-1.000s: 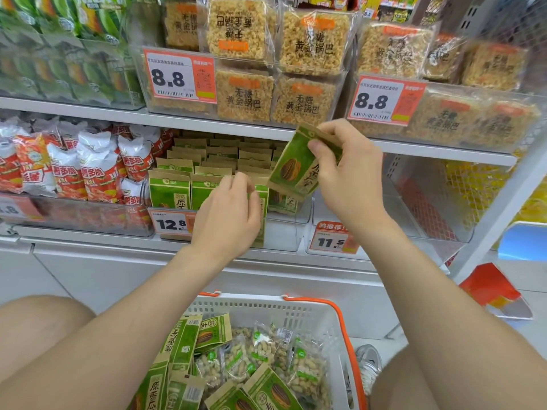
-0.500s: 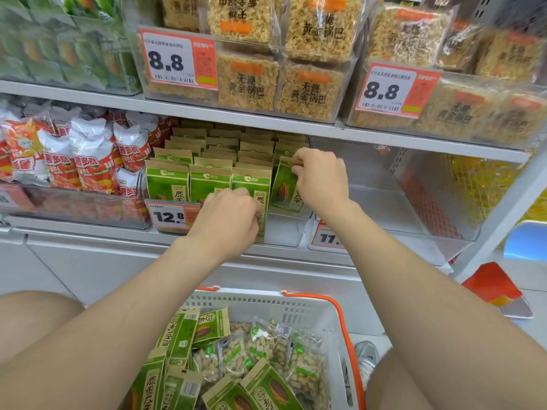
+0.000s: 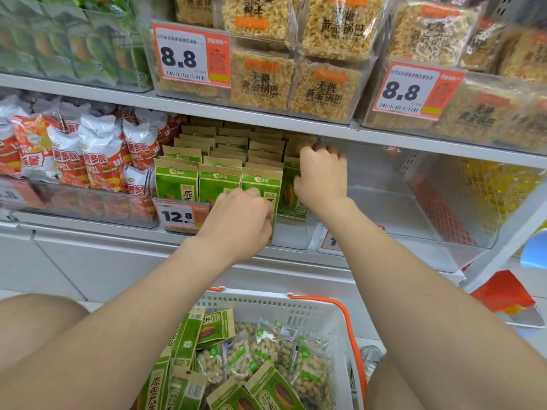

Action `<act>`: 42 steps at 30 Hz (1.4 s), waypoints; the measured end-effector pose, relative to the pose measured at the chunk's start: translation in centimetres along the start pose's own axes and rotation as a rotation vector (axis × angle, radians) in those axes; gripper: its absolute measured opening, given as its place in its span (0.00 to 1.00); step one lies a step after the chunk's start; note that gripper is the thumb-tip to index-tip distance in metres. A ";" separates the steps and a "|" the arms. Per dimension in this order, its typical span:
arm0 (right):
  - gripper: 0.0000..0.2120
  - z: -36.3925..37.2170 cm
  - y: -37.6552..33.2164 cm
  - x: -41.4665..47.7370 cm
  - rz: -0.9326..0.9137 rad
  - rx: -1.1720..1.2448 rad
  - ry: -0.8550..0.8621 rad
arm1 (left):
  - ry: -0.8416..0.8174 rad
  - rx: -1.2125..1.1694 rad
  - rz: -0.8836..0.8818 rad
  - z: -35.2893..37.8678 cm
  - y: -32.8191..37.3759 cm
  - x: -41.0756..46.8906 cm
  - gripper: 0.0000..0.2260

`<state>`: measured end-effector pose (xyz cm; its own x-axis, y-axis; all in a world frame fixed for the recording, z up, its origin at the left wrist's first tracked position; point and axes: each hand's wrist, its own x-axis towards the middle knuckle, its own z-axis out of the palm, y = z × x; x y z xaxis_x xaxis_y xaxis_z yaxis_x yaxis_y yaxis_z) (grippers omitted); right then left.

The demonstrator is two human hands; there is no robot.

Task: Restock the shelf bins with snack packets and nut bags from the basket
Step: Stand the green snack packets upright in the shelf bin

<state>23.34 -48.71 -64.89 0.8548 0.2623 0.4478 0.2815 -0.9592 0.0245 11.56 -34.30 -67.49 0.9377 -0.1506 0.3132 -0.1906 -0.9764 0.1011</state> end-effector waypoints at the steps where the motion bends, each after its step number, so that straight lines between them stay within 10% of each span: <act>1: 0.17 -0.1 0.0 -0.2 -0.003 -0.010 0.011 | -0.009 0.003 0.003 -0.1 0.0 -0.1 0.14; 15: 0.15 -3.3 0.0 -5.7 -0.089 0.065 0.041 | -0.074 -0.011 0.007 -0.1 0.3 -2.6 0.06; 24: 0.06 -2.9 -2.3 -13.3 -0.326 0.030 -0.577 | -0.951 0.146 0.083 7.3 1.5 -6.2 0.09; 30: 0.10 -0.9 -2.4 -16.4 -0.403 -0.134 -0.888 | -1.253 0.145 0.246 13.2 4.0 -10.3 0.11; 42: 0.06 -1.5 -3.1 -16.0 -0.434 -0.089 -0.970 | -1.125 0.348 0.685 19.4 7.8 -18.8 0.34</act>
<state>8.10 -50.10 -70.80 0.6816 0.5179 -0.5169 0.6463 -0.7573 0.0935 -1.91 -42.09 -90.90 0.4449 -0.4971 -0.7450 -0.7839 -0.6184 -0.0555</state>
